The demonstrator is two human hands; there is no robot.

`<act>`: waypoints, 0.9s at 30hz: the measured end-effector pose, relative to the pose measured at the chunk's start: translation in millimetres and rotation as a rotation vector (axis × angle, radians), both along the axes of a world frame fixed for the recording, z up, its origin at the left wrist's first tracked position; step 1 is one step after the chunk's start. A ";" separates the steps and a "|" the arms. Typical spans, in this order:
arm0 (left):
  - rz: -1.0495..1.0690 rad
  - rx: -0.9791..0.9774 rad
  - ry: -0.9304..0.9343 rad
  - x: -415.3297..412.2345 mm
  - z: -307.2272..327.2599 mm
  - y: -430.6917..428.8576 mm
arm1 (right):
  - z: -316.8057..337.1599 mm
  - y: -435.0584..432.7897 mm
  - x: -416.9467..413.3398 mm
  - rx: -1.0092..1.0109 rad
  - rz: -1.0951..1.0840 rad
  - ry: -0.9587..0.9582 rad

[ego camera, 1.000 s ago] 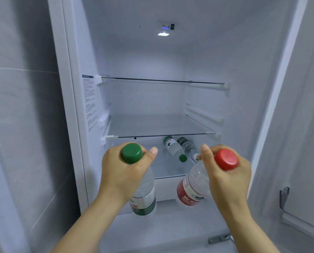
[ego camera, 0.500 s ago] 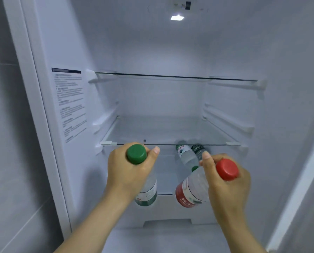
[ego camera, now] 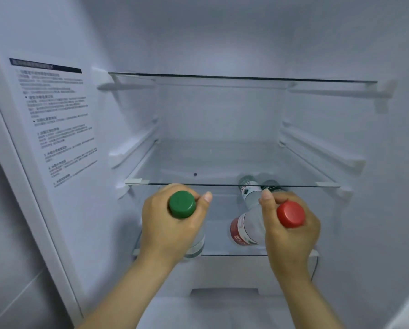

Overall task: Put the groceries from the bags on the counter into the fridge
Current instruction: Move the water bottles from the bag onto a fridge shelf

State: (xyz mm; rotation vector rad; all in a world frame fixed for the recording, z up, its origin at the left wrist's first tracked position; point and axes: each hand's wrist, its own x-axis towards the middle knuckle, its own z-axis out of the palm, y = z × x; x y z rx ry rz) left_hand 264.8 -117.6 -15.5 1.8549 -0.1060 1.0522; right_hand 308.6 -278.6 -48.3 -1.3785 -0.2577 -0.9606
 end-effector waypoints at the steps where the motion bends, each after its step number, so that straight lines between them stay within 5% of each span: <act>1: -0.003 0.003 0.003 1.0 0.6 -0.1 | -3.0 2.0 2.0 -0.010 -0.005 -0.019; 6: -0.026 -0.007 0.026 2.3 -0.6 -0.5 | -24.9 4.9 9.6 -0.182 0.051 -0.108; 13: -0.042 0.015 -0.005 -1.6 -5.6 0.6 | -66.8 -3.2 29.4 -0.247 0.214 0.097; 21: -0.067 0.031 0.011 0.8 -2.6 0.3 | -99.2 0.4 46.0 -0.754 0.200 0.160; 27: -0.079 0.066 0.002 0.7 -2.8 0.7 | -103.4 -0.1 61.9 -0.923 0.169 0.224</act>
